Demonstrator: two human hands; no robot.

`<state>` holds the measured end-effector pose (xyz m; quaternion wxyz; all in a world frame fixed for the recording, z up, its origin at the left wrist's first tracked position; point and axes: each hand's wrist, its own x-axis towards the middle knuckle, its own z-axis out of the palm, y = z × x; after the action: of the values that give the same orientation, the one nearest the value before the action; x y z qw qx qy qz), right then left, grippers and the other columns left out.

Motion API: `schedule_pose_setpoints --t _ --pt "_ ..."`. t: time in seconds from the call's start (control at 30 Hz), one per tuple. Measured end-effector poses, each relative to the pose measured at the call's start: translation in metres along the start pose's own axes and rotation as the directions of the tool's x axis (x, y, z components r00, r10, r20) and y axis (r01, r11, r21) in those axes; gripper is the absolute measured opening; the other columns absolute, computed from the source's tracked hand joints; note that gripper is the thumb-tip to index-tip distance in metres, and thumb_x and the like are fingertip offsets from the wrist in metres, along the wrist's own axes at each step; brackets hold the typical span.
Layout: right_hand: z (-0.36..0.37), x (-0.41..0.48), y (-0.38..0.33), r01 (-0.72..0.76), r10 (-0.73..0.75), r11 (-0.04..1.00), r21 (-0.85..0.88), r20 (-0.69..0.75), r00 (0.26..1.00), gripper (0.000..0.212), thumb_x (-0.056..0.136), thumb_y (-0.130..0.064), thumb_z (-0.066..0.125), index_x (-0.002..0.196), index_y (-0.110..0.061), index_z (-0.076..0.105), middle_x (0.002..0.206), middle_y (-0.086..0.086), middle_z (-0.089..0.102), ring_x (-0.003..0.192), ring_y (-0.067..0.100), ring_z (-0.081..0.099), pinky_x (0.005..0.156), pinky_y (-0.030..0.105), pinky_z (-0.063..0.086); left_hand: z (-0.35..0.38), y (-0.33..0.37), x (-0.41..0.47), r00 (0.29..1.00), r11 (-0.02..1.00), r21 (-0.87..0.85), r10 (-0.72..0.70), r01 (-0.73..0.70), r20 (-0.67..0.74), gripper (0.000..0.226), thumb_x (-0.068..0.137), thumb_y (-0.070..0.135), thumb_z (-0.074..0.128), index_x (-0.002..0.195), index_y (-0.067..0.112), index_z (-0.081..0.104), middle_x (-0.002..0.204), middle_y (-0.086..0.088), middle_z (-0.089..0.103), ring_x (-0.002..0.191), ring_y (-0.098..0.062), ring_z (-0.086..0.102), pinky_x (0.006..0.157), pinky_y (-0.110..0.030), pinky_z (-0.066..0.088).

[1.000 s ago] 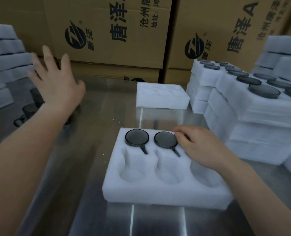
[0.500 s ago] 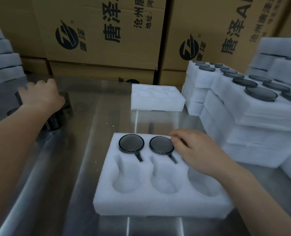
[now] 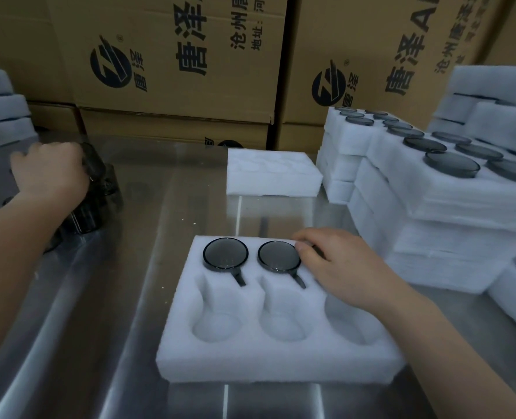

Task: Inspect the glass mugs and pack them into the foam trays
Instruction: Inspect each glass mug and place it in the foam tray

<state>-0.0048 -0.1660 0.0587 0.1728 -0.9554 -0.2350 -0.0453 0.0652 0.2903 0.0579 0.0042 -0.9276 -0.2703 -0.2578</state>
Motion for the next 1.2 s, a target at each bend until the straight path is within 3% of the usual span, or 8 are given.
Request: schedule_pose_setpoints --t 0.23,0.33,0.47,0.67,0.77,0.9,1.0,1.2 --pt "0.001 0.000 0.001 -0.002 0.002 1.000 0.004 -0.004 1.000 0.025 0.100 -0.034 0.038 0.099 -0.028 0.062 0.096 -0.005 0.063 0.097 0.020 0.055 0.087 0.039 0.044 -0.031 0.032 -0.036 0.915 0.969 -0.071 0.197 -0.236 -0.353 0.008 0.088 0.006 0.056 0.096 0.008 0.055 0.085 -0.021 0.058 0.070 -0.039 0.057 0.065 -0.044 0.043" --pt "0.001 0.001 0.002 0.003 -0.002 0.999 0.050 -0.021 1.000 0.025 0.100 -0.033 0.041 0.113 -0.028 0.063 0.112 -0.006 0.063 0.107 0.018 0.055 0.095 0.039 0.042 -0.060 0.067 -0.063 0.896 0.896 -0.249 0.271 -0.368 -0.351 0.013 0.093 0.008 0.053 0.106 0.008 0.055 0.102 -0.019 0.059 0.086 -0.037 0.057 0.068 -0.045 0.045" --pt "-0.001 0.001 0.002 0.083 -0.019 0.956 0.281 -0.224 0.974 0.036 0.099 -0.030 0.050 0.135 -0.032 0.053 0.128 -0.015 0.054 0.107 -0.003 0.049 0.090 0.006 0.034 -0.086 0.119 -0.107 0.853 0.729 -0.451 0.384 -0.515 -0.353 0.019 0.092 0.003 0.056 0.111 0.005 0.058 0.111 -0.016 0.060 0.100 -0.034 0.057 0.085 -0.044 0.046" --pt "-0.011 0.000 -0.005 0.143 0.053 0.456 0.878 -0.187 0.981 0.040 0.085 -0.052 0.058 0.123 -0.057 0.049 0.115 -0.018 0.066 0.109 0.005 0.064 0.092 0.028 0.054 -0.117 0.173 -0.186 0.656 0.470 -0.475 0.650 -0.744 -0.385 0.013 0.087 -0.005 0.061 0.098 -0.001 0.064 0.094 -0.015 0.062 0.082 -0.034 0.058 0.069 -0.048 0.049" --pt "-0.011 0.002 -0.007 0.106 0.038 0.276 0.955 -0.121 0.992 0.037 0.099 -0.037 0.053 0.135 -0.035 0.053 0.102 -0.003 0.073 0.095 0.017 0.070 0.077 0.031 0.058 -0.118 0.191 -0.207 0.589 0.465 -0.372 0.715 -0.803 -0.377 0.022 0.077 -0.013 0.064 0.096 0.000 0.066 0.092 -0.016 0.063 0.078 -0.038 0.058 0.065 -0.049 0.049" --pt "-0.013 0.001 -0.005 0.088 0.109 0.132 0.987 -0.103 0.989 0.028 0.103 -0.019 0.045 0.125 -0.016 0.062 0.100 0.008 0.073 0.085 0.027 0.071 0.069 0.030 0.058 -0.113 0.201 -0.215 0.677 0.426 -0.556 0.621 -0.714 -0.395 0.036 0.084 -0.005 0.062 0.118 0.006 0.061 0.118 -0.010 0.056 0.088 -0.029 0.060 0.067 -0.046 0.053" --pt "-0.014 0.003 -0.005 0.058 0.172 0.021 0.998 -0.061 0.983 0.025 0.102 -0.016 0.048 0.123 -0.012 0.060 0.095 0.013 0.073 0.081 0.032 0.072 0.064 0.031 0.058 -0.104 0.203 -0.209 0.799 0.344 -0.787 0.525 -0.513 -0.291 0.058 0.082 0.006 0.071 0.134 0.018 0.048 0.136 0.003 0.041 0.105 -0.011 0.057 0.089 -0.028 0.050" --pt "-0.010 0.002 -0.006 0.065 0.094 0.023 0.998 -0.067 0.993 0.011 0.102 -0.018 0.049 0.103 -0.011 0.057 0.100 0.011 0.074 0.084 0.031 0.073 0.068 0.034 0.059 -0.094 0.199 -0.203 0.803 0.228 -0.947 0.594 -0.226 -0.049 0.062 0.076 0.017 0.081 0.119 0.048 0.050 0.111 0.030 0.064 0.106 0.008 0.059 0.090 -0.010 0.044"
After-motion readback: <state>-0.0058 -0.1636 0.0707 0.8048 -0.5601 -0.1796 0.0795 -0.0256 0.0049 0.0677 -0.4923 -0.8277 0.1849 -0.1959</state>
